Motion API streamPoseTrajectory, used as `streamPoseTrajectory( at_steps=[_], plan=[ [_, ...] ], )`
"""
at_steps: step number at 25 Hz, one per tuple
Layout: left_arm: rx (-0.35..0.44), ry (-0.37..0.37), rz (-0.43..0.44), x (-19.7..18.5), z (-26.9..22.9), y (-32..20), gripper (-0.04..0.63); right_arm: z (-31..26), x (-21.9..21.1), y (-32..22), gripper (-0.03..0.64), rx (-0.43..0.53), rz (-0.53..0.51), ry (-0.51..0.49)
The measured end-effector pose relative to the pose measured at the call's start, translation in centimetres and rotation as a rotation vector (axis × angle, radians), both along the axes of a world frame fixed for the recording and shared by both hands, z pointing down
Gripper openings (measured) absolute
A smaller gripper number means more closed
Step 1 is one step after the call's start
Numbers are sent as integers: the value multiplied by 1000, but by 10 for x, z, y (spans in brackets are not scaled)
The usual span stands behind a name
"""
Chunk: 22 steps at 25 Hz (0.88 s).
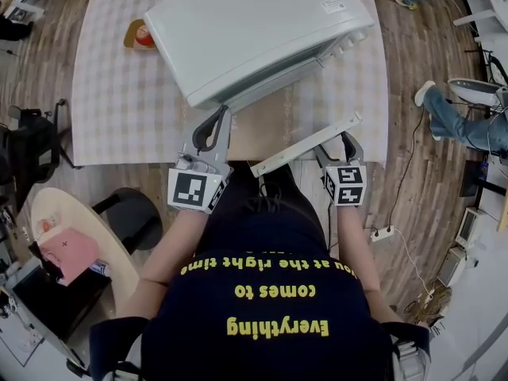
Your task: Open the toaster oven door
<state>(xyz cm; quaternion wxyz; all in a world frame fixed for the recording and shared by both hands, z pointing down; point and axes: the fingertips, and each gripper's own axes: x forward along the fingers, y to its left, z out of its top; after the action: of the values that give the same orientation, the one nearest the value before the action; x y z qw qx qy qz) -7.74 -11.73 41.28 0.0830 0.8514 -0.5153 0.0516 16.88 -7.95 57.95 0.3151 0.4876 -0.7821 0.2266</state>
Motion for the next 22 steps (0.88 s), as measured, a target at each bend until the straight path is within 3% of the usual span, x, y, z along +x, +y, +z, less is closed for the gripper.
streamPoseTrajectory(
  at_steps=[10, 22],
  plan=[
    [-89, -7, 17, 4, 39, -1, -2, 28, 2, 4, 353, -7, -16, 12],
    [-71, -12, 18, 8, 28, -8, -2, 54, 3, 8, 354, 30, -60, -5]
  ],
)
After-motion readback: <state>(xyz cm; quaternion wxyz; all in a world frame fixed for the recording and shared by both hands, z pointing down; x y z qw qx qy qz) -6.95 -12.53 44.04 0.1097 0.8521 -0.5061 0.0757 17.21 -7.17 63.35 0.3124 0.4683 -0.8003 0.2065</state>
